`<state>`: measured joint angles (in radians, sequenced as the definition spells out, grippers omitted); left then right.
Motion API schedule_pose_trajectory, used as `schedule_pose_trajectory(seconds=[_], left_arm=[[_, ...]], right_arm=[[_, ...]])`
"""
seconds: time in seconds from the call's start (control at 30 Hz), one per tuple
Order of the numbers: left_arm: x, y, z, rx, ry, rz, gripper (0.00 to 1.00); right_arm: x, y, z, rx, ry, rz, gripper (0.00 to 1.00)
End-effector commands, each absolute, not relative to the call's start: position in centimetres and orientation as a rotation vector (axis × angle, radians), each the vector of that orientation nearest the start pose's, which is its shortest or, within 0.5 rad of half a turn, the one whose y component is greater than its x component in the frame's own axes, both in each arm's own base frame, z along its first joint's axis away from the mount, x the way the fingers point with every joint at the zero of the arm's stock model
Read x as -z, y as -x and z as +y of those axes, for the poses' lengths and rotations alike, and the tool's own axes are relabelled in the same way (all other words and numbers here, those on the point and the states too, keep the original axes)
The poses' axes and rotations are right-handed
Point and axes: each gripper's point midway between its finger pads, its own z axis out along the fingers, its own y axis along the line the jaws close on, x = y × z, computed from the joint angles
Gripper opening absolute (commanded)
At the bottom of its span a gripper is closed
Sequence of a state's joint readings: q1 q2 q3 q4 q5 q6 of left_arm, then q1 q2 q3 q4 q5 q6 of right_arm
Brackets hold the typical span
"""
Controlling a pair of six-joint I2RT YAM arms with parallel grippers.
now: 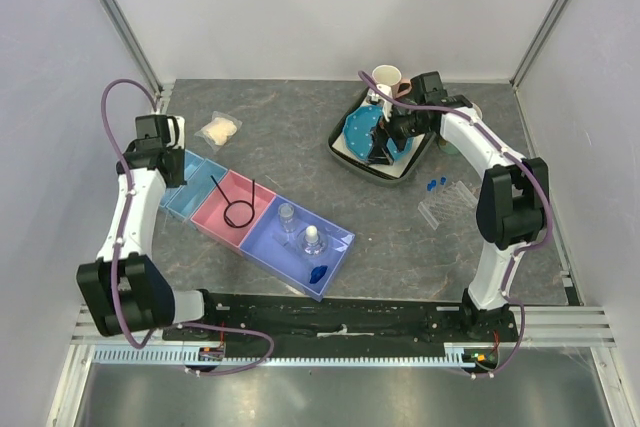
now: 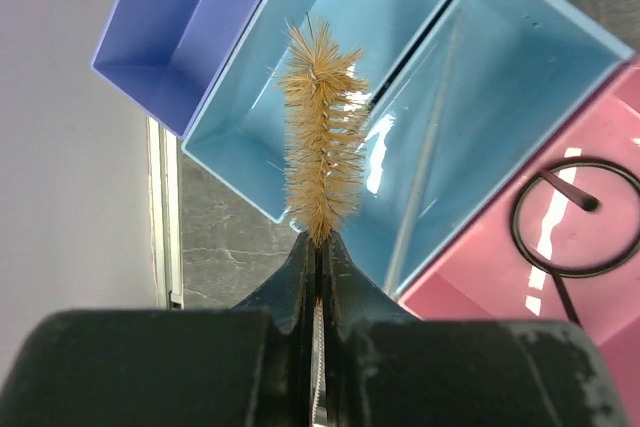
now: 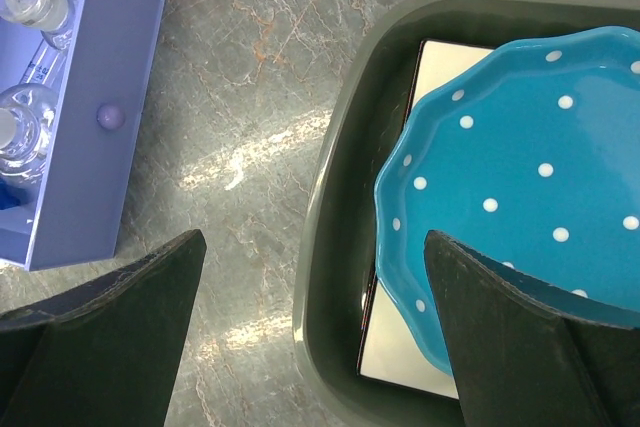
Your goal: Organize the chemistry lab equipment
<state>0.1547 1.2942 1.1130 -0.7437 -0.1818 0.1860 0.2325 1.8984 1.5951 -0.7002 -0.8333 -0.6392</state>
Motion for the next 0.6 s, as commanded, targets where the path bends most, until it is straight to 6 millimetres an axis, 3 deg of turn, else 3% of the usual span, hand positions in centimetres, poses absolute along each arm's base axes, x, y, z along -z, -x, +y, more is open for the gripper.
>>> schedule_pose_trajectory(seconds=[0.0,0.27,0.57], left_arm=[[-14.7,-32.6,10.7,-0.43,-0.067,2.539,0.02],[-11.8,-35.2,12.4,-0.512,-0.147,2.614,0.04],[-11.7,-36.8,13.1,-0.531,-0.101,2.625,0.43]], right_arm=[[-17.9,-40.4,21.7,-0.834,1.246,1.869,0.98],[-17.6,-40.5,21.5,-0.812,1.257,1.867,0.98],[-17.2,-40.6,21.5,-0.814,1.255,1.874,0.98]])
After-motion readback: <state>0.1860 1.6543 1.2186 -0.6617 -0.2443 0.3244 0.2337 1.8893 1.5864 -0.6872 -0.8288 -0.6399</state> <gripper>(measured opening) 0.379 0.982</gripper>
